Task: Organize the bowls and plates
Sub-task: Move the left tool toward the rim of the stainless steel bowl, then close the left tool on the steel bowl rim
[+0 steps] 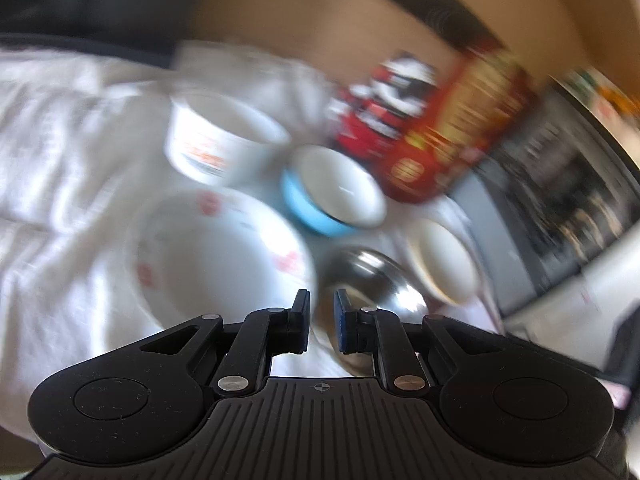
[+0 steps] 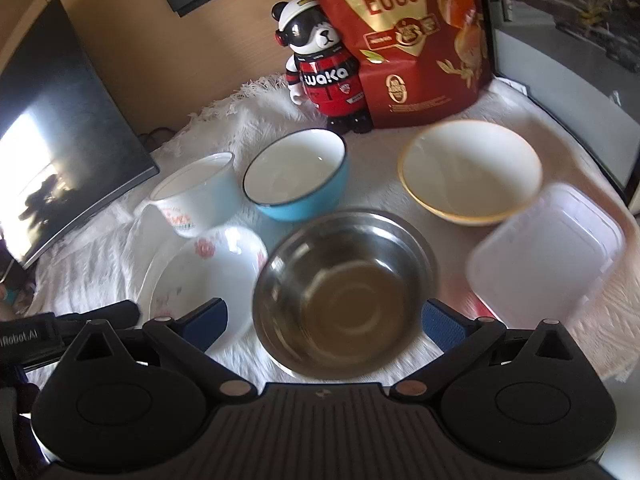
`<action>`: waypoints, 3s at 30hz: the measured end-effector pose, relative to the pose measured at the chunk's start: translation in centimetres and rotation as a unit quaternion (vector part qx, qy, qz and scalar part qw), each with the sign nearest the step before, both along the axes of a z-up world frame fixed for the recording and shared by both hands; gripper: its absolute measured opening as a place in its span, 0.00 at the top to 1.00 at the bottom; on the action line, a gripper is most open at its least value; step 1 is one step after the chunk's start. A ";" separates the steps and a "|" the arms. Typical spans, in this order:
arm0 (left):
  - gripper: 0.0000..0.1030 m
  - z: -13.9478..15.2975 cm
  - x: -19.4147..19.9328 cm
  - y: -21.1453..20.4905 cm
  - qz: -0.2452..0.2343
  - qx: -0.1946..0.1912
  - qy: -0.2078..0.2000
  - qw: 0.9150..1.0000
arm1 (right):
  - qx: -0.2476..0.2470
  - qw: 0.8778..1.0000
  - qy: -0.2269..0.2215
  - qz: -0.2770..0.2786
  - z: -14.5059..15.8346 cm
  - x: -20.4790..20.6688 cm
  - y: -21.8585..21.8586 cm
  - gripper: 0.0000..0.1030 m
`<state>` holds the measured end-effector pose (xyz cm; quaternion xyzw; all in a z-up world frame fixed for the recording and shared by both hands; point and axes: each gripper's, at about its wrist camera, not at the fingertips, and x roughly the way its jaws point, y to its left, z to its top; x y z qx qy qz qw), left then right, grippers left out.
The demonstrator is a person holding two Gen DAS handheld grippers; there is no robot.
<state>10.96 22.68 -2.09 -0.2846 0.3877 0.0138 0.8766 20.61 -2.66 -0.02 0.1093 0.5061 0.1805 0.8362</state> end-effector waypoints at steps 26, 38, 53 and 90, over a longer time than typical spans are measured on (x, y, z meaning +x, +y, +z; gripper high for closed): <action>0.84 -11.3 12.9 14.0 0.093 -0.087 0.109 0.986 | -0.075 0.996 0.013 0.038 -2.1 4.1 0.7 0.00; 0.83 -3.3 8.0 8.8 0.030 -0.006 0.038 0.999 | -0.039 0.997 0.043 0.042 -4.6 4.6 -2.4 0.00; 0.83 -4.9 13.6 -1.9 -0.151 0.034 0.108 0.982 | 0.019 0.987 0.159 -0.005 -10.8 4.0 -3.0 0.00; 0.78 -4.3 10.5 -5.0 -0.203 -0.014 0.147 0.968 | -0.086 0.994 0.068 0.024 -9.7 5.1 -3.5 0.51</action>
